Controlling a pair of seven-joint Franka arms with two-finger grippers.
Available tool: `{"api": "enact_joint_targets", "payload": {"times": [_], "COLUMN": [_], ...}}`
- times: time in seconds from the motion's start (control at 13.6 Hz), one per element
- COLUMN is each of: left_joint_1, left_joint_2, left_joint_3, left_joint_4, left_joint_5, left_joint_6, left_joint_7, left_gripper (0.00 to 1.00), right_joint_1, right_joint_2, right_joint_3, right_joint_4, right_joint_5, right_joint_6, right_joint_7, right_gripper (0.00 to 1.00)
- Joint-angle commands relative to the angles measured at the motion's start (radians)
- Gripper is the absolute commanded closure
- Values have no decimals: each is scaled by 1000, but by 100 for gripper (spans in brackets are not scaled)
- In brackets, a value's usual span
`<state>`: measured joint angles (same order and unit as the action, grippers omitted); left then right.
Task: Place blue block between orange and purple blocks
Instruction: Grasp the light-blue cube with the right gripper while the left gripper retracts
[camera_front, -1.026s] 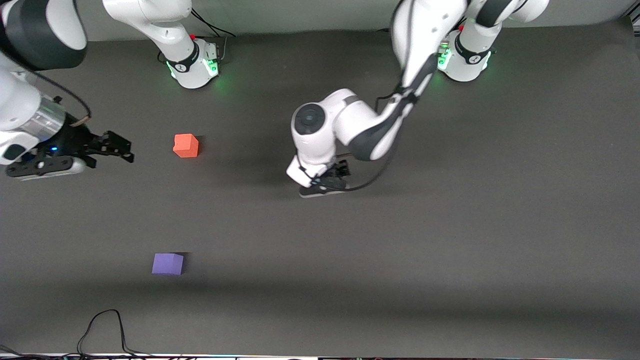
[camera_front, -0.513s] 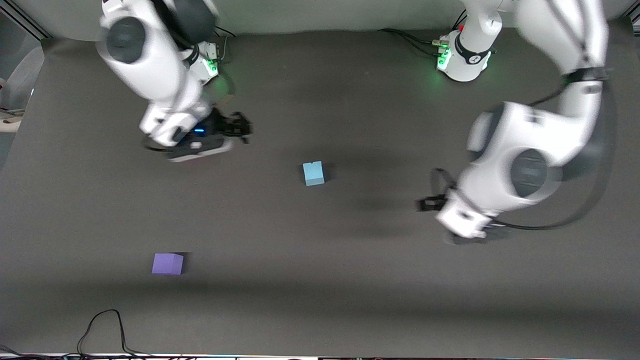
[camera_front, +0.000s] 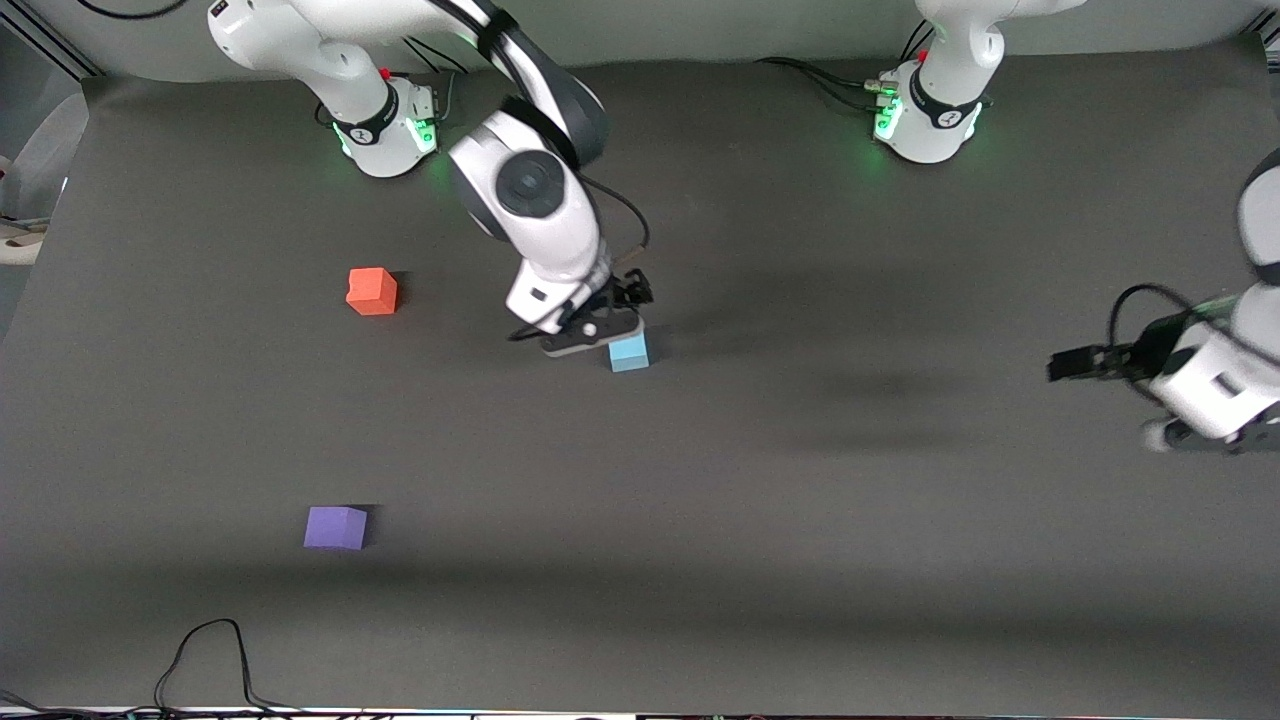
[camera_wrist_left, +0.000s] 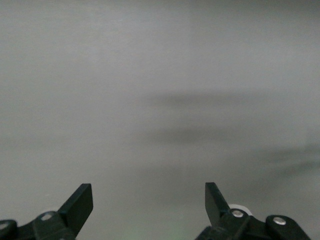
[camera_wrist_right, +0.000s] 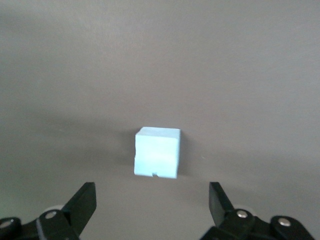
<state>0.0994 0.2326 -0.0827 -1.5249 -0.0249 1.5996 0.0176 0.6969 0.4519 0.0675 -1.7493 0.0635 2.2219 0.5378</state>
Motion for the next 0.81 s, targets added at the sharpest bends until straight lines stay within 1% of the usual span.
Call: {"api": "enact_joint_targets", "payload": {"times": [0.0,0.15,0.29,0.51,0.59,0.66,0.73], "left_joint_1": [0,0,0,-12,-39,-116,-201], "left_joint_2": [-123,-171,-205,-216,-222,-226,-228], "left_joint_3": [-12,-12,-12,-14,-3,65,158], "left_joint_4": [-124,-164,-188,-179,-178,-176,-167], "left_joint_5": [46,46,46,46,45,45,42], "left_joint_6": [11,16,19,5,3,0,-7], "left_joint_7": [18,18,16,-25,-31,-33,-31], "left_gripper": [0,0,0,0,0,0,0], "right_joint_1": [43,44,44,39,36,35,35], "right_joint_2": [73,105,113,114,117,123,129], "right_joint_3": [-21,-21,-21,-21,-21,-25,-25], "right_joint_4": [8,-22,-48,-113,-121,-121,-121], "right_joint_5": [-56,-65,-74,-91,-91,-91,-88], "right_joint_6": [74,143,165,252,272,278,283], "right_joint_7": [47,54,56,56,57,62,62], "right_gripper": [0,0,0,0,0,0,0]}}
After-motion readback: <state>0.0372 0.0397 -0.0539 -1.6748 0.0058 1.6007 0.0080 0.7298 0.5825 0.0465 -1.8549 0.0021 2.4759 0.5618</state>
